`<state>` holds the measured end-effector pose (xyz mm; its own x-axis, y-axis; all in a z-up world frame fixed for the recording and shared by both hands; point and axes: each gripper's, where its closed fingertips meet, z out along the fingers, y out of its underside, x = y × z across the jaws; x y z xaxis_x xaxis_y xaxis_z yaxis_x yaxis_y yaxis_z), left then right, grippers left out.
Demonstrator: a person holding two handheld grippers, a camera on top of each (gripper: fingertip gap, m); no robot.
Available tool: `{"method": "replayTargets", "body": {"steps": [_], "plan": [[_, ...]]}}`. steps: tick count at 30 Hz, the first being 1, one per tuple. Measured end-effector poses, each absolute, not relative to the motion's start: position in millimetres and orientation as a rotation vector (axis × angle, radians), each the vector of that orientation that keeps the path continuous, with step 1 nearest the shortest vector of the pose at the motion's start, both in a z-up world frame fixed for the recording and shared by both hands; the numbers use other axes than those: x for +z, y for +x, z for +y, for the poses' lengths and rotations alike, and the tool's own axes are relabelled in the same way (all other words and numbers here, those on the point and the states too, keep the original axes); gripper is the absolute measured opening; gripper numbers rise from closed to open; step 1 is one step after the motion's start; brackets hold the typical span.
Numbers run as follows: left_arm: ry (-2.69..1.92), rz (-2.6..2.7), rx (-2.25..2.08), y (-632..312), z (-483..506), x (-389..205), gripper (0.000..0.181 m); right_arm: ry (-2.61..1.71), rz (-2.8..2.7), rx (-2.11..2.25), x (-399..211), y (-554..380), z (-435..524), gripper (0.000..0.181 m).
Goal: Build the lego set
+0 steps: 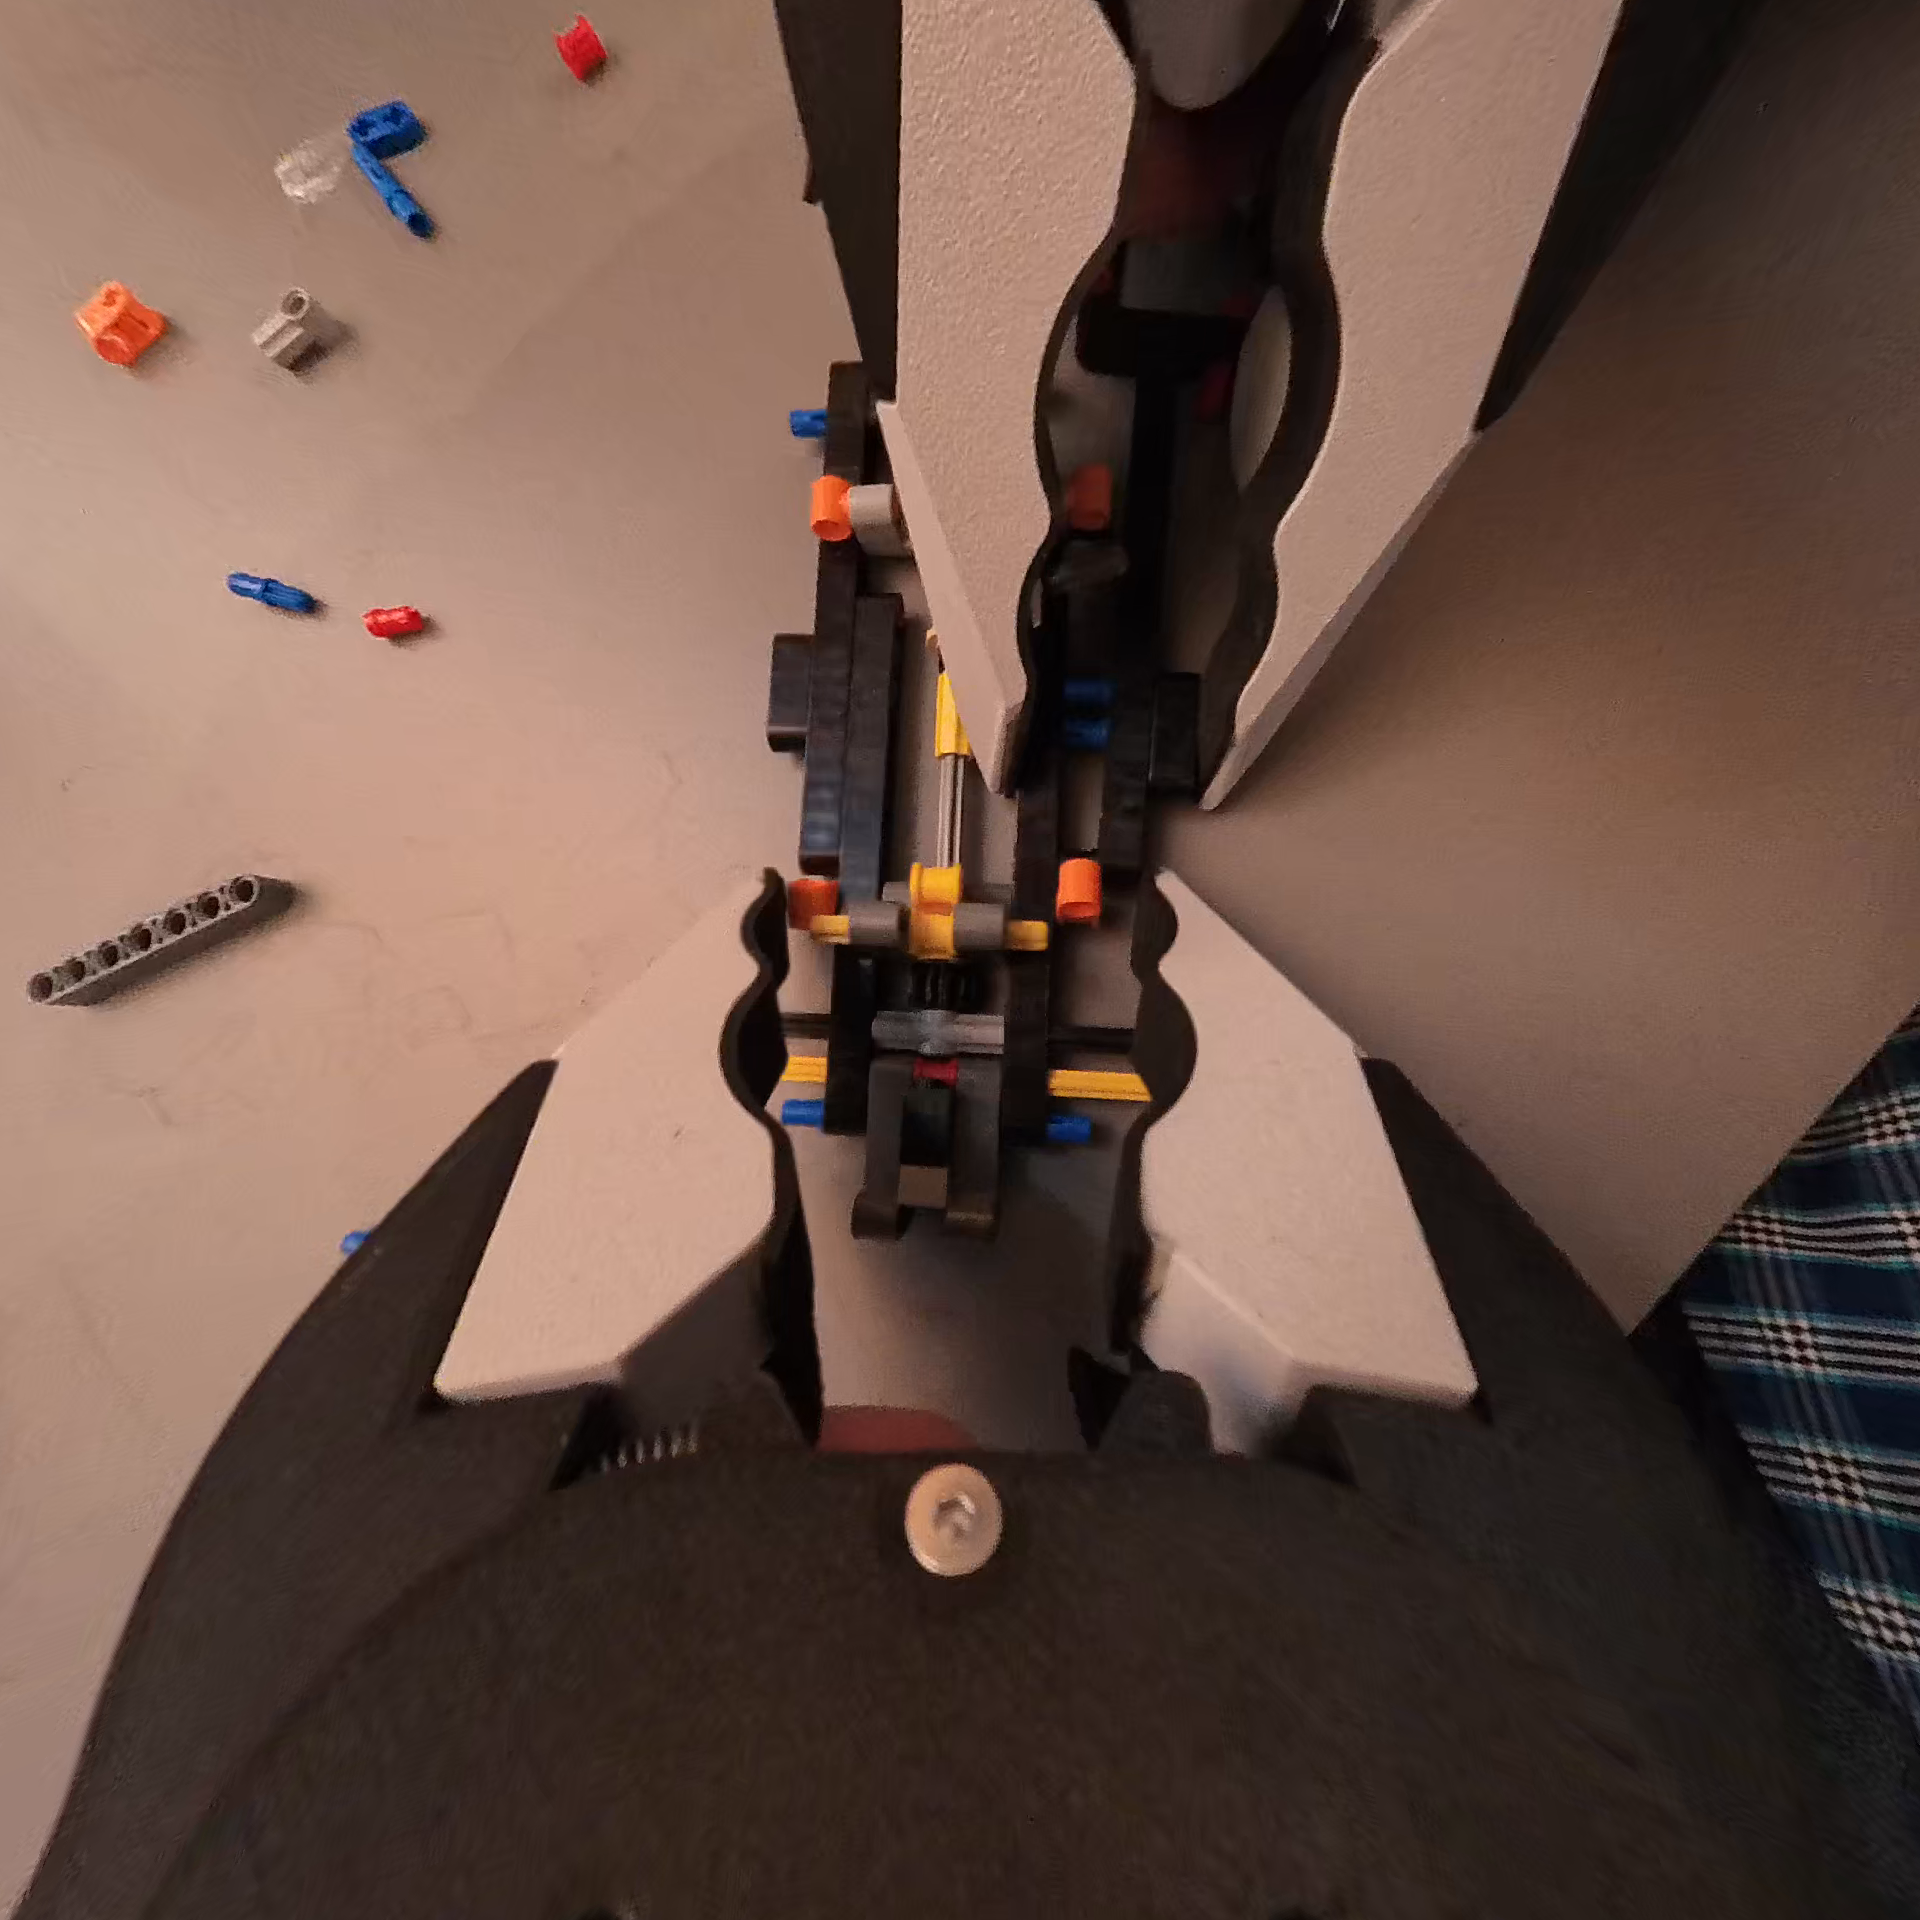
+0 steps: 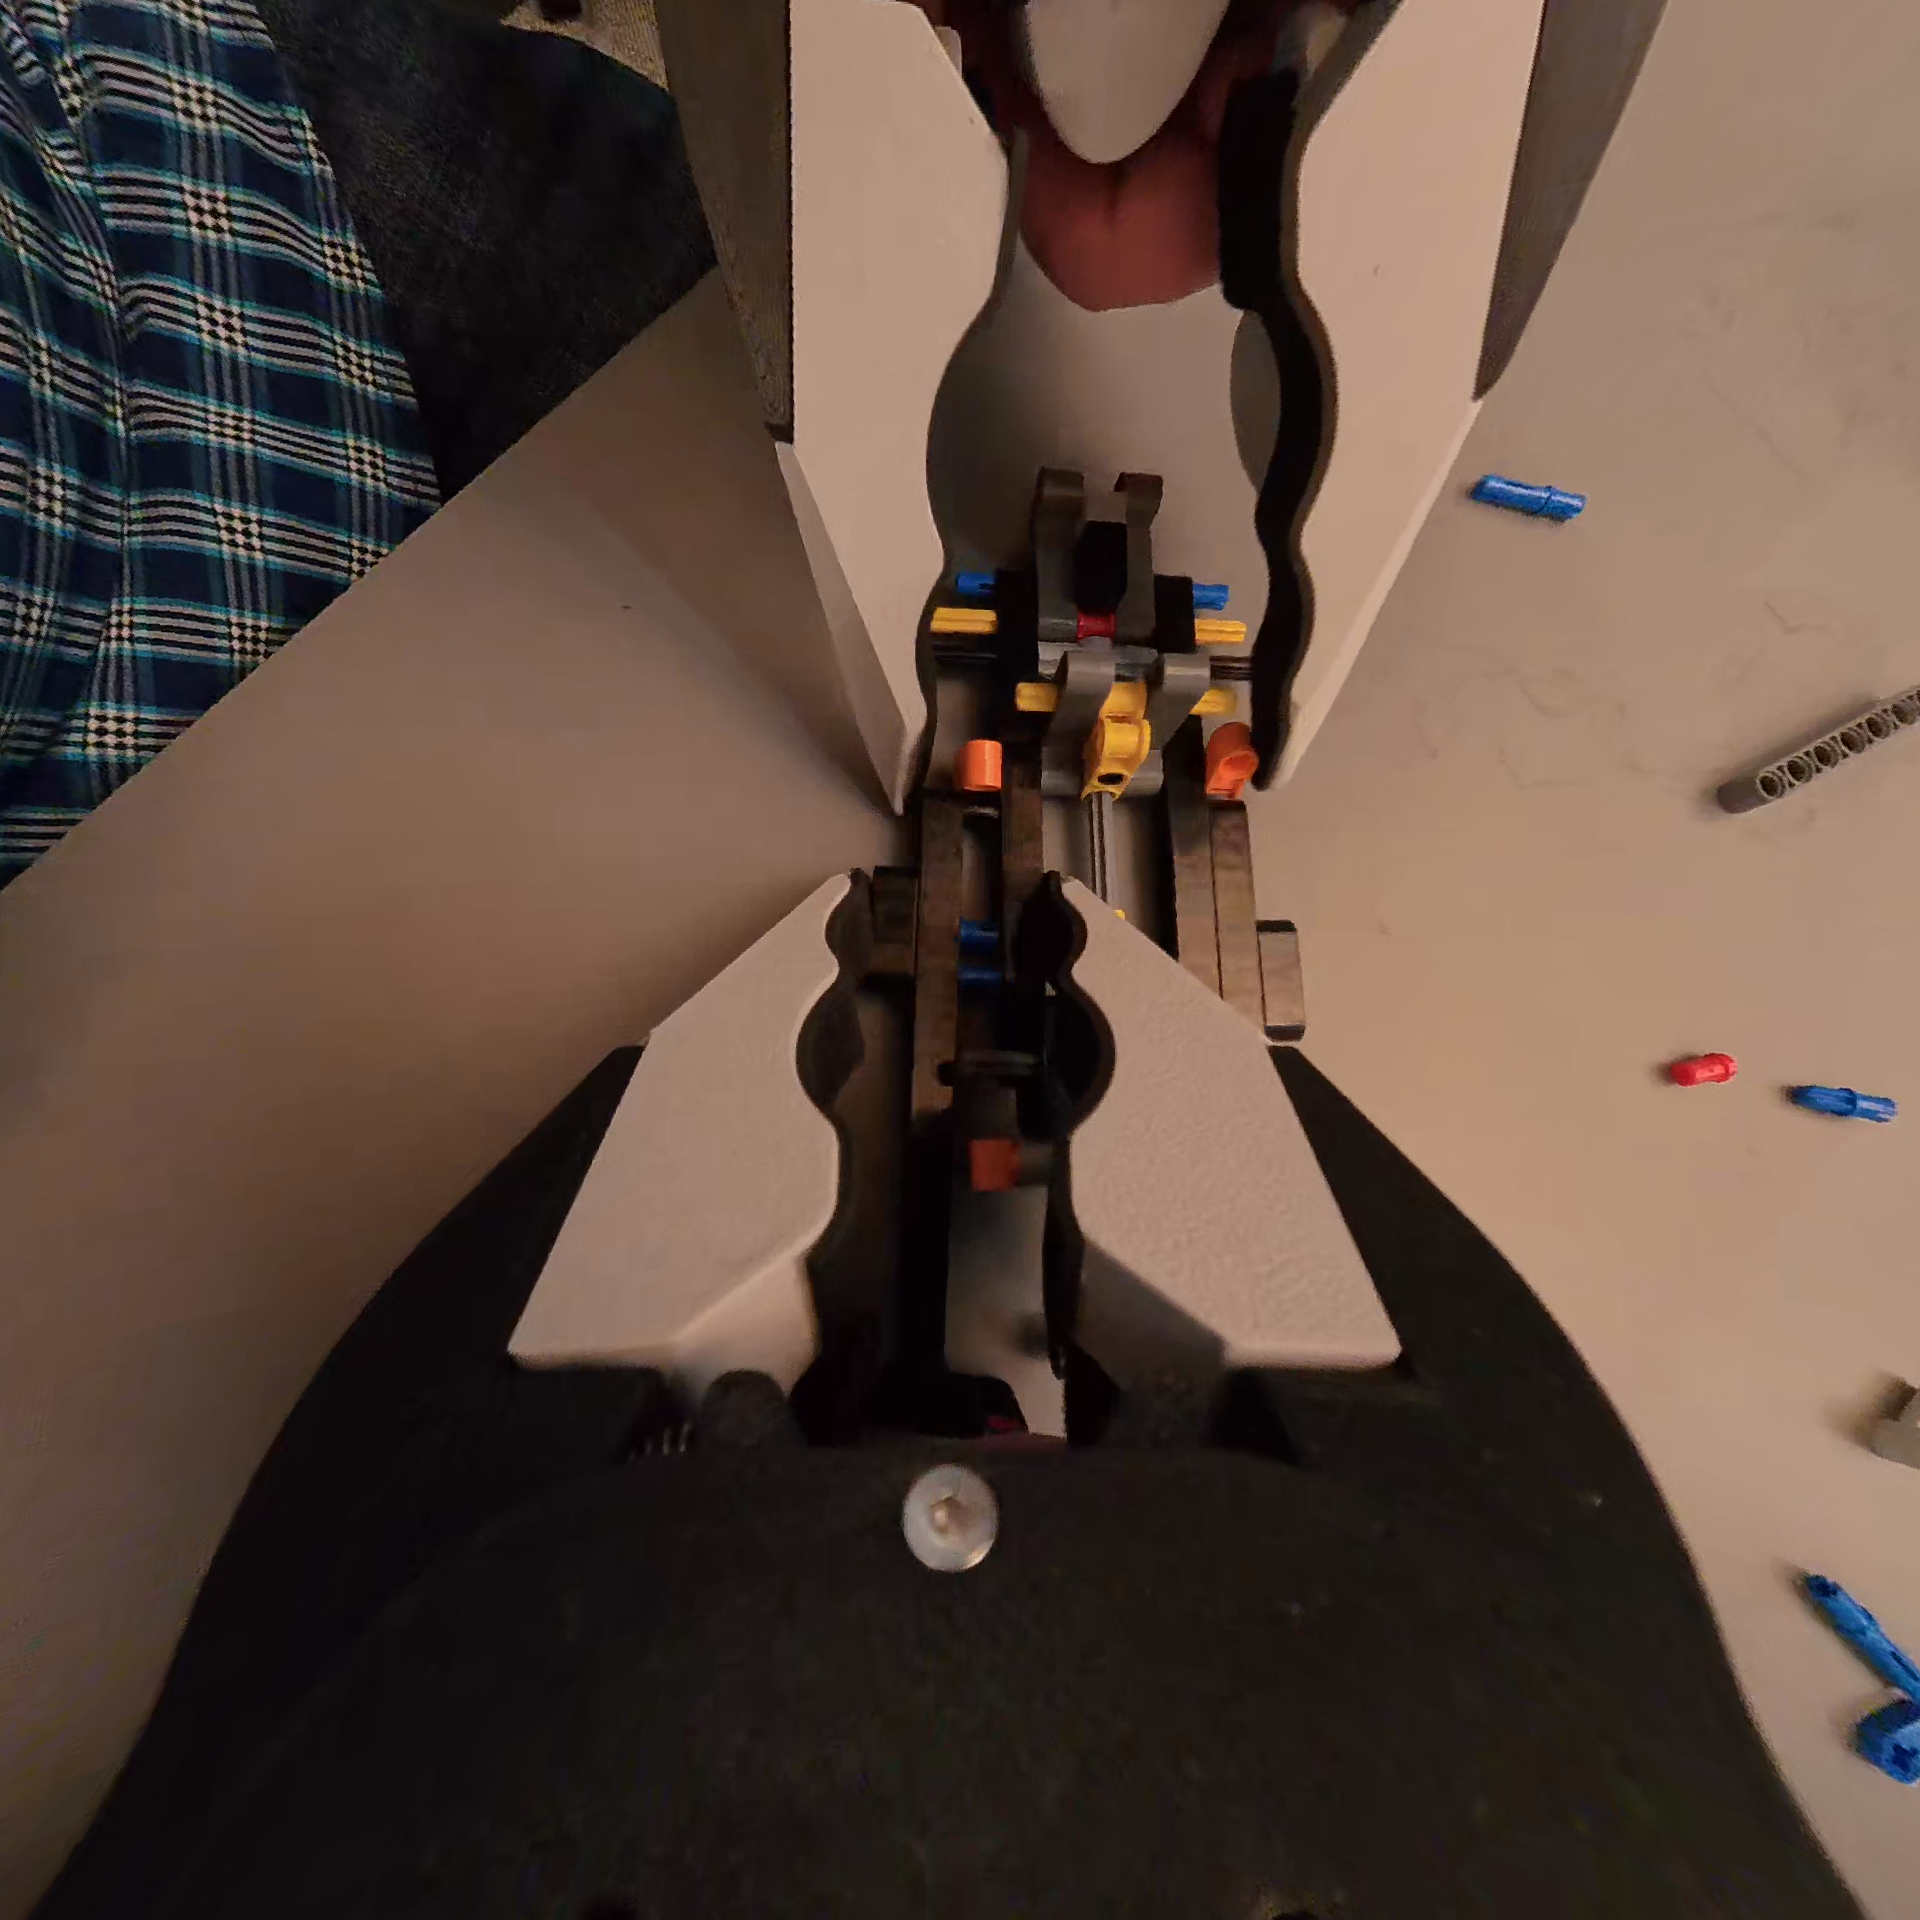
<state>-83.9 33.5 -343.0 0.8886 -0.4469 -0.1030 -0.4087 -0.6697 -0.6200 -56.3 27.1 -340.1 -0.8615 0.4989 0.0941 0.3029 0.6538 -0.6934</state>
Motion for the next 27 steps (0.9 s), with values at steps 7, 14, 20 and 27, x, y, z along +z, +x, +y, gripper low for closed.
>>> {"method": "replayTargets", "body": {"steps": [7, 14, 20, 27], "plan": [[-2.378, 0.599, -0.122, -83.6, 34.2, -344.0, 0.064, -0.659, -2.608, 1.03, -340.3, -56.8, 27.7, 0.03], [-2.369, 0.609, -0.136, -84.5, 33.9, -344.1, 0.064, -0.693, -2.633, 1.034, -338.3, -58.3, 24.8, 0.033], [-2.365, 0.623, -0.142, -85.5, 34.5, -344.0, 0.064, -0.776, -2.688, 1.109, -336.7, -59.9, 24.0, 0.031], [-2.364, 0.635, -0.146, -86.3, 35.6, -344.0, 0.064, -0.799, -2.729, 1.132, -331.1, -58.8, 23.1, 0.037]]}}
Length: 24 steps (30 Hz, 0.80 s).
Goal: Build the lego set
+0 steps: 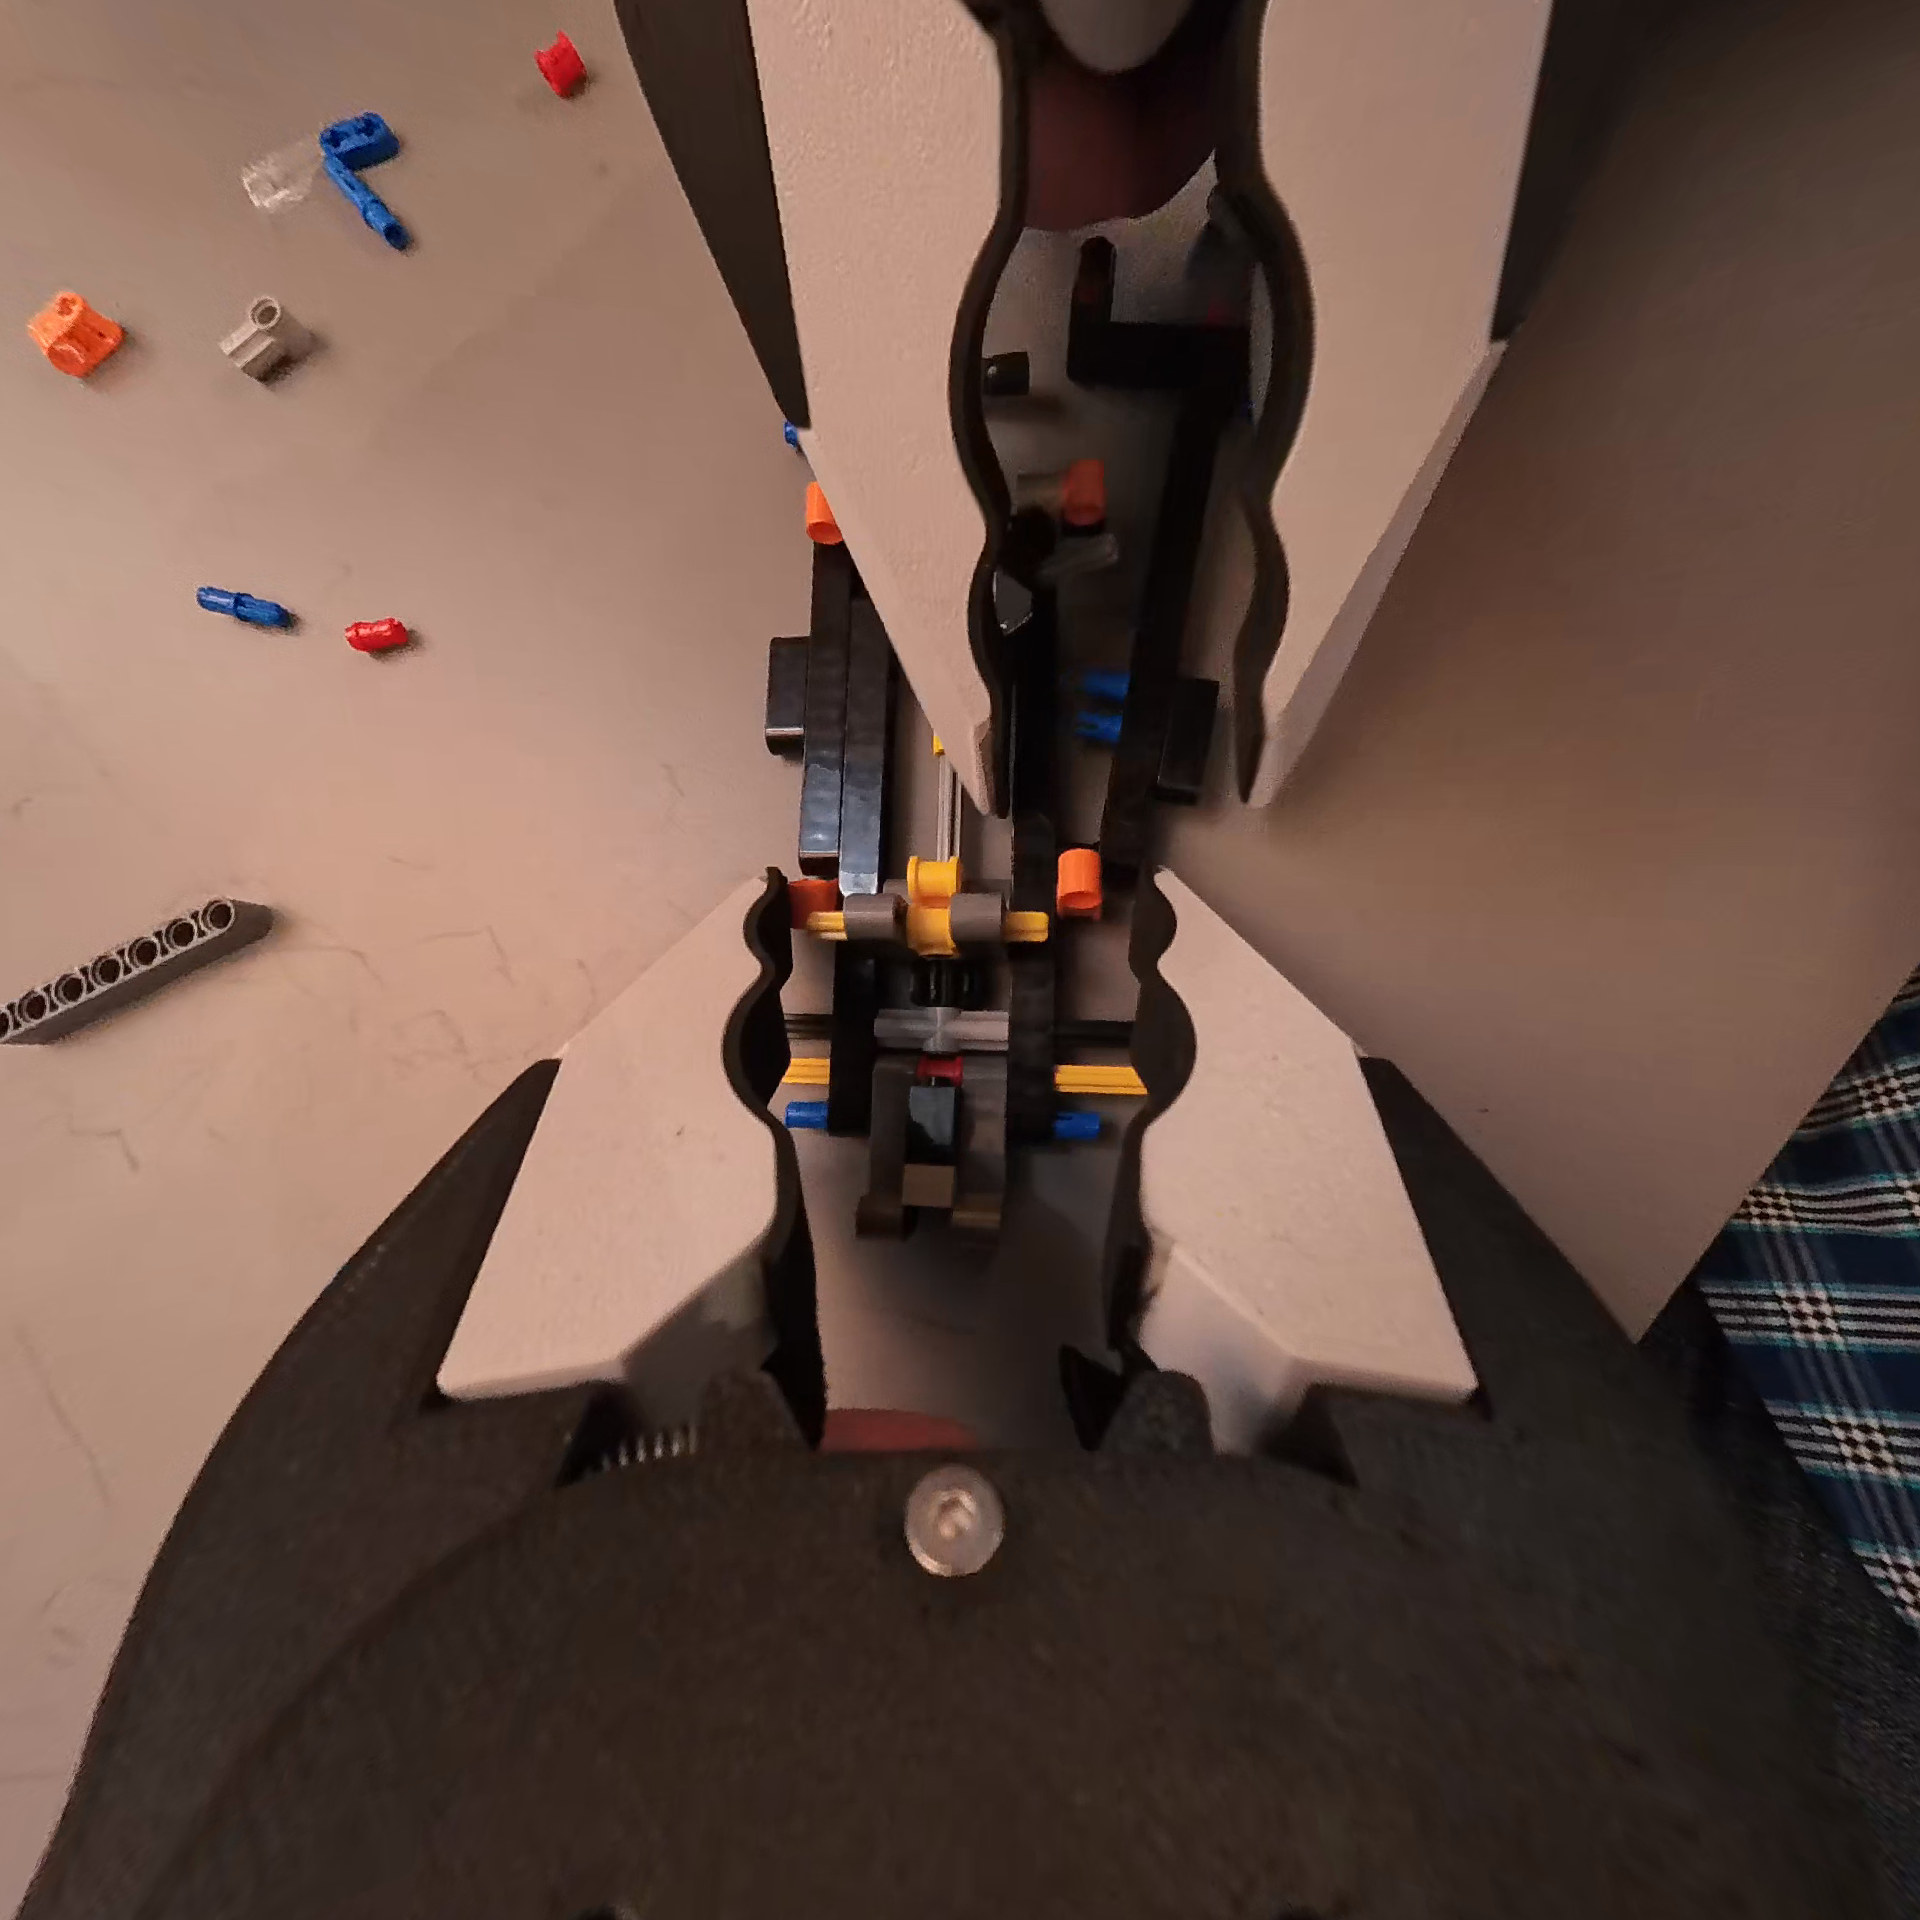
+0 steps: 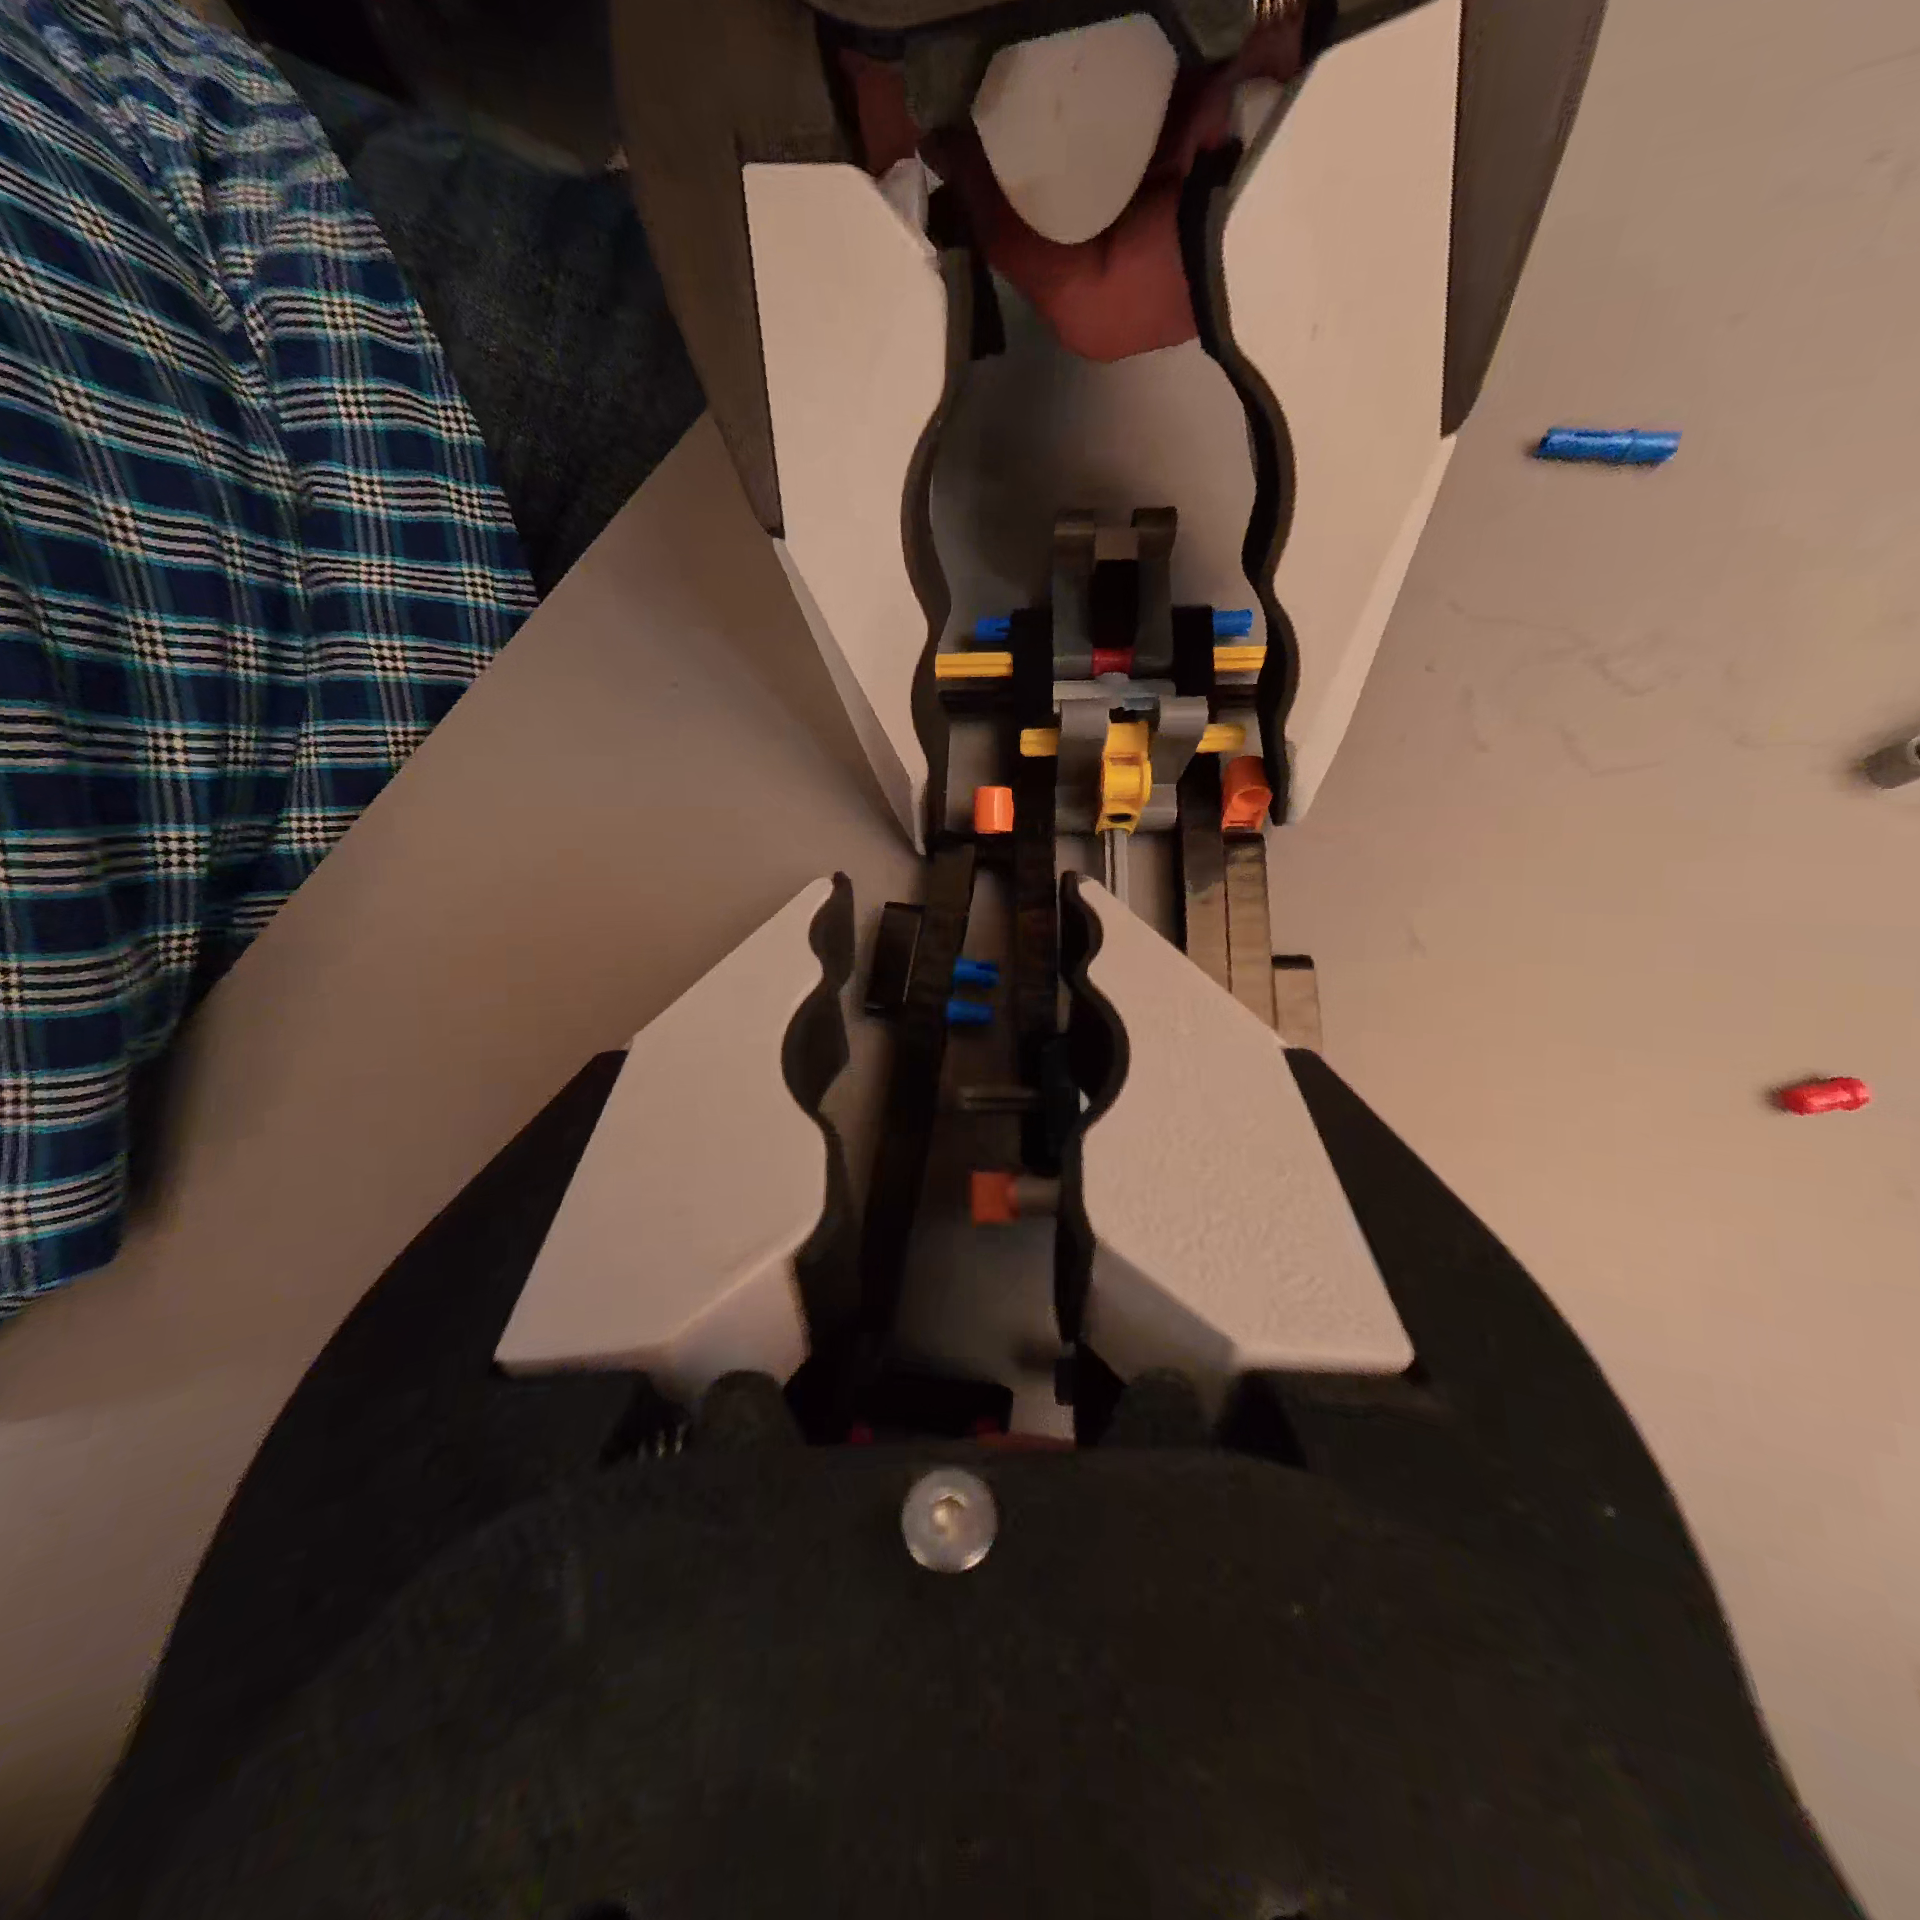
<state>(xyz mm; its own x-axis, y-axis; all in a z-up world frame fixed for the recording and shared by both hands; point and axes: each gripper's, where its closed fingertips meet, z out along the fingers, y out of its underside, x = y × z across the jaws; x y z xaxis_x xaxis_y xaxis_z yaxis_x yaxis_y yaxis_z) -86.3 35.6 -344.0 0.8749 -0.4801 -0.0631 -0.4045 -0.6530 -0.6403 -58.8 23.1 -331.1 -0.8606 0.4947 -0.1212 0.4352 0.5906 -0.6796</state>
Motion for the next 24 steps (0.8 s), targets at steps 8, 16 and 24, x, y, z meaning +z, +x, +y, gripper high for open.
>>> {"method": "replayTargets", "body": {"steps": [8, 16, 24], "plan": [[-2.367, 0.643, -0.134, -86, 36, -344, 0.064, -0.787, -2.698, 1.049, -337, -65, 25, 0.023], [-2.361, 0.647, -0.114, -86, 37, -343, 0.064, -0.784, -2.684, 1.048, -339, -66, 25, 0.02], [-2.358, 0.623, -0.155, -85, 38, -344, 0.065, -0.729, -2.69, 0.999, -342, -66, 24, 0.022]]}}
